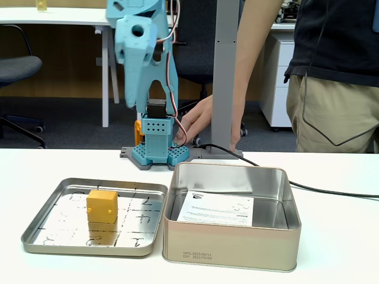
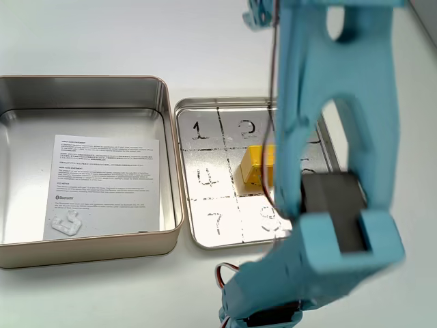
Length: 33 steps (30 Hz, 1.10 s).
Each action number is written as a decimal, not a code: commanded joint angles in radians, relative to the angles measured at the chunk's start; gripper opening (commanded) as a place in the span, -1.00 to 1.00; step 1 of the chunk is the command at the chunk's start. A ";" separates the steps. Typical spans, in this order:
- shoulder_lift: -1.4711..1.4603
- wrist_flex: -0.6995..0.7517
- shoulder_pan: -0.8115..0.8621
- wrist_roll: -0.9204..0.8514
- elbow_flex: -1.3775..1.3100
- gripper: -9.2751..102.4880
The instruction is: Grasp a lego block and put it in the bin.
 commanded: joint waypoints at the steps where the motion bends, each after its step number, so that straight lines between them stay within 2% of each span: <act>1: 0.249 -0.064 -0.028 0.046 0.278 -0.84; 6: 0.360 -0.242 -0.054 0.052 0.598 -0.79; 15: 0.339 -0.528 0.040 0.098 0.870 -0.51; 22: 0.242 -0.604 0.112 0.127 0.927 -0.30; 33: 0.127 -0.798 0.244 0.132 1.094 -0.24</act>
